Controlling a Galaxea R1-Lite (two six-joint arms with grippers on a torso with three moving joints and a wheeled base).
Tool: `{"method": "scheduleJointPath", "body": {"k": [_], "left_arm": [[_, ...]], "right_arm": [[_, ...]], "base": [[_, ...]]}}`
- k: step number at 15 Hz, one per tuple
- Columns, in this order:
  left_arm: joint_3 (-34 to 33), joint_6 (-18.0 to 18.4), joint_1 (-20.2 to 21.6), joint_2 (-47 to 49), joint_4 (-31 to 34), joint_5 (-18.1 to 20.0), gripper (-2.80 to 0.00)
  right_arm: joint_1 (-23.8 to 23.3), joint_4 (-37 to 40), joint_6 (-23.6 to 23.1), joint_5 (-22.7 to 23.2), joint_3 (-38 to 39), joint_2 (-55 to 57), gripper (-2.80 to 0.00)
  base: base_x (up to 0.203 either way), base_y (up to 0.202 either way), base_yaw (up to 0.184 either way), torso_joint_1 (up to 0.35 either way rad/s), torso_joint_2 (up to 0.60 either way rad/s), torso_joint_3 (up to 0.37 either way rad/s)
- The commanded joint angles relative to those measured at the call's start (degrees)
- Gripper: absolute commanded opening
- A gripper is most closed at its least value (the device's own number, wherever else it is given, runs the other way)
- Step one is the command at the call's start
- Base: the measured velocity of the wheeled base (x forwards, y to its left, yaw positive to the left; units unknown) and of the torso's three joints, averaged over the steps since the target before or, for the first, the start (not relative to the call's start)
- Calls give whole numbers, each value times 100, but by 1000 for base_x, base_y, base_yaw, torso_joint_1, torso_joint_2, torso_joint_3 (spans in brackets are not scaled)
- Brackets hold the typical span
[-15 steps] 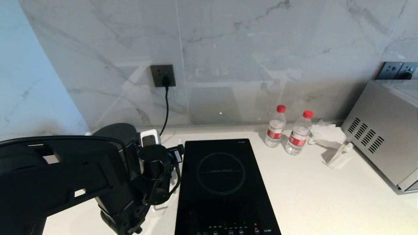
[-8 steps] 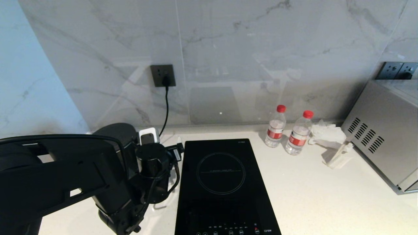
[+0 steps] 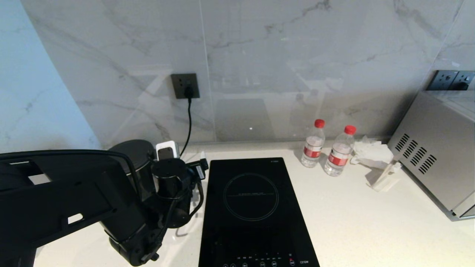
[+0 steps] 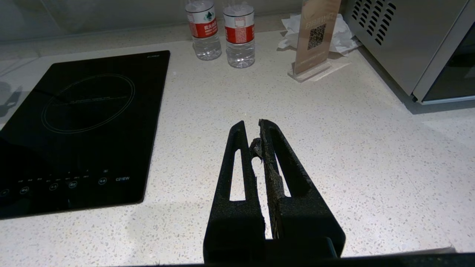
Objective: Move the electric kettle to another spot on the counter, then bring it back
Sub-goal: Pick up the kettle
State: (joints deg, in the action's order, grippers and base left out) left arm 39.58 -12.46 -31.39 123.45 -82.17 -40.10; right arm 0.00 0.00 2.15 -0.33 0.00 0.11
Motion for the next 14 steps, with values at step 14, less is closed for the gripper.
{"method": "scheduleJointPath", "body": {"k": [14], "left_arm": [[58,7,80,-23,60,-33,0]], "right_arm": [[0,0,5,-2,0,-2,-280]], "base": [[0,0,0,0,0,0]]}}
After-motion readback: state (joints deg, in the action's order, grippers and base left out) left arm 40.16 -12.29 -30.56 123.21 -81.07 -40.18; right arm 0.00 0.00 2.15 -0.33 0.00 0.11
